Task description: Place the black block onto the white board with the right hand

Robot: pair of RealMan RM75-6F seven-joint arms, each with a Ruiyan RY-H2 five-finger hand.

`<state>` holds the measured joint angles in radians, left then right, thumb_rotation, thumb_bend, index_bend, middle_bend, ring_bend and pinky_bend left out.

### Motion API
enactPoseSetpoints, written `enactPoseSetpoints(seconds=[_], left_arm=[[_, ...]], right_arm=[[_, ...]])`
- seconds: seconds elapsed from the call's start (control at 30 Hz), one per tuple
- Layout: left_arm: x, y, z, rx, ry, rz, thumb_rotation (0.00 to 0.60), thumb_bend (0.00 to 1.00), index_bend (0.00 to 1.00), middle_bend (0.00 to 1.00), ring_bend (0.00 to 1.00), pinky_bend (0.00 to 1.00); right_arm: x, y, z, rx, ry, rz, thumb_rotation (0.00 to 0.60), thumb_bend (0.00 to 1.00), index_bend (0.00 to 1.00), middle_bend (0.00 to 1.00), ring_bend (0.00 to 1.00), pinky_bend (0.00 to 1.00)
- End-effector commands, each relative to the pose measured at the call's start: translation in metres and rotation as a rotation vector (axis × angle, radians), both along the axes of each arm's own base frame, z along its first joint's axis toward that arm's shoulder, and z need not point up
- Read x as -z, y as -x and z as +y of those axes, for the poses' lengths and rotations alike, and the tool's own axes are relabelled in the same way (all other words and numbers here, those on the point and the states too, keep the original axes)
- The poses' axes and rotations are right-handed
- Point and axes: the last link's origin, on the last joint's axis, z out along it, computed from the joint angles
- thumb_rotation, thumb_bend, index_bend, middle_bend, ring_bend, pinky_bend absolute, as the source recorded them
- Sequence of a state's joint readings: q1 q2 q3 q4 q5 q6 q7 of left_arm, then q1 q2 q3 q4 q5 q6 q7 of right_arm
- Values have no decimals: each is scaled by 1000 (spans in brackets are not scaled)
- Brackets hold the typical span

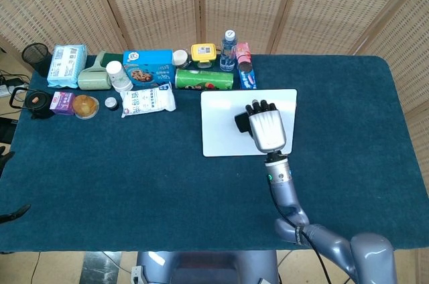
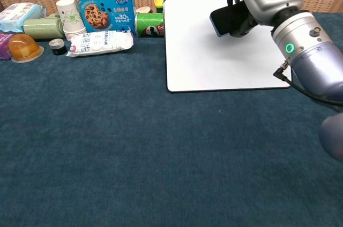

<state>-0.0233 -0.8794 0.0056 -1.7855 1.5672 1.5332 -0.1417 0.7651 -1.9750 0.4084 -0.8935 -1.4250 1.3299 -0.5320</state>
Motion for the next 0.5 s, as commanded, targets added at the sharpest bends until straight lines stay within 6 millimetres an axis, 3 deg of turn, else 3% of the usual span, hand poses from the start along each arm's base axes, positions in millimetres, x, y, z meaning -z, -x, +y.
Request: enactPoseSetpoints(seconds=[0.03,0.5], left_arm=[[0,0,0,2,1,-1,600,82,0,0,0,59],[2,0,2,-2,12,9,600,82,0,0,0,59]], right_arm=[[6,-5,-4,25,-3,-13,600,141,628,627,538,590],[24,-2,-8,48,-11,-2,600,142,625,613,529,590]])
